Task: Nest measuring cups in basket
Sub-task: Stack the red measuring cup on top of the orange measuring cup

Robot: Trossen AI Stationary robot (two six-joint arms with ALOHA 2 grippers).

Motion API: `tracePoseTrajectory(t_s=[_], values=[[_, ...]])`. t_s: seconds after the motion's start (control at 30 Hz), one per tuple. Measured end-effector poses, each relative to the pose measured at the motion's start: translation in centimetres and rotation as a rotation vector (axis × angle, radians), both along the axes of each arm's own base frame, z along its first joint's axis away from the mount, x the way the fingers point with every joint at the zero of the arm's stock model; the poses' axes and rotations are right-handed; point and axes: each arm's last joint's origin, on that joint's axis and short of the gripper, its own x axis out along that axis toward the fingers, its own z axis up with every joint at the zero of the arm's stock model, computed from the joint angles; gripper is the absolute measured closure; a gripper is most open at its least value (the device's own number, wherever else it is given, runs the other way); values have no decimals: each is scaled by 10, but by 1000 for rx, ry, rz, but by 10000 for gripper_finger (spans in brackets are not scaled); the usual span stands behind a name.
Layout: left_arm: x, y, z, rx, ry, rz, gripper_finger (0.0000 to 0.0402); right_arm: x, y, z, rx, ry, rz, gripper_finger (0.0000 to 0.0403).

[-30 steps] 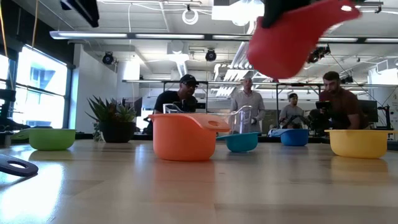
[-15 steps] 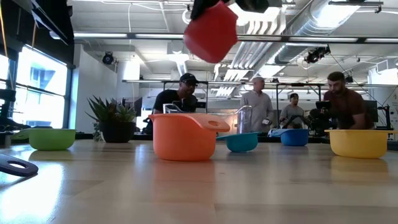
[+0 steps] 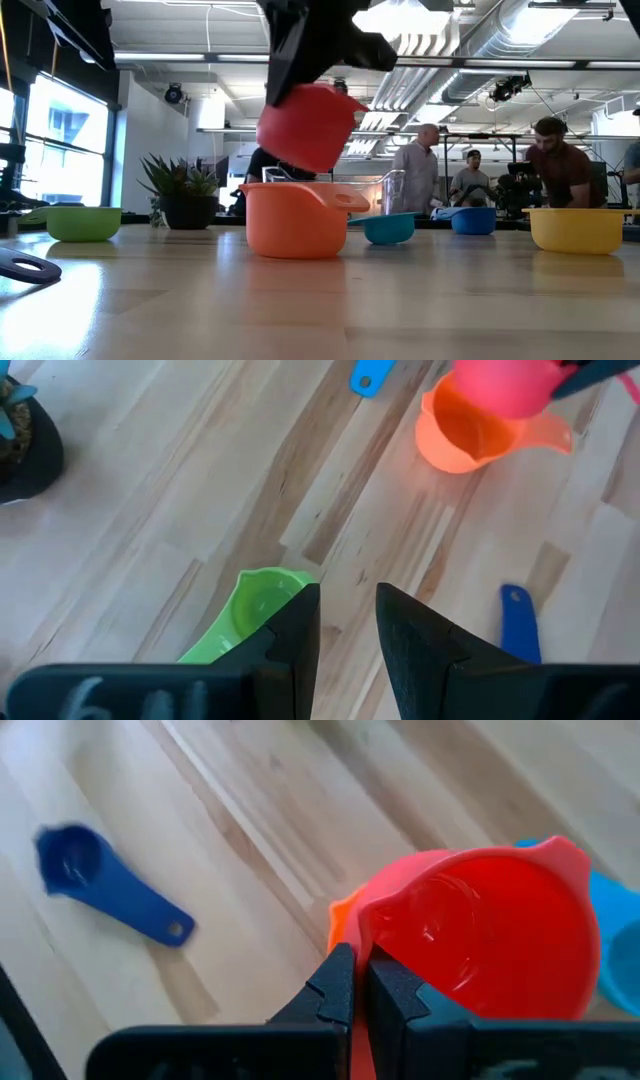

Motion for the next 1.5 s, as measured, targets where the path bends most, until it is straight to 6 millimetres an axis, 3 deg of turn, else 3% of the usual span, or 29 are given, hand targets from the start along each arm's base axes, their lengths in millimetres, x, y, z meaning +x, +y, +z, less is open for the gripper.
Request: tracePoseTrajectory(t_s=[0.2, 1.17, 1.5], values=[[0, 0, 0, 5, 0, -6, 312, 5, 2, -18, 1, 44, 13, 403], [0, 0, 0, 11, 0, -13, 312, 10, -1, -30, 73, 57, -6, 401], [0, 0, 0, 12, 1, -13, 312, 11, -1, -36, 87, 73, -30, 339]])
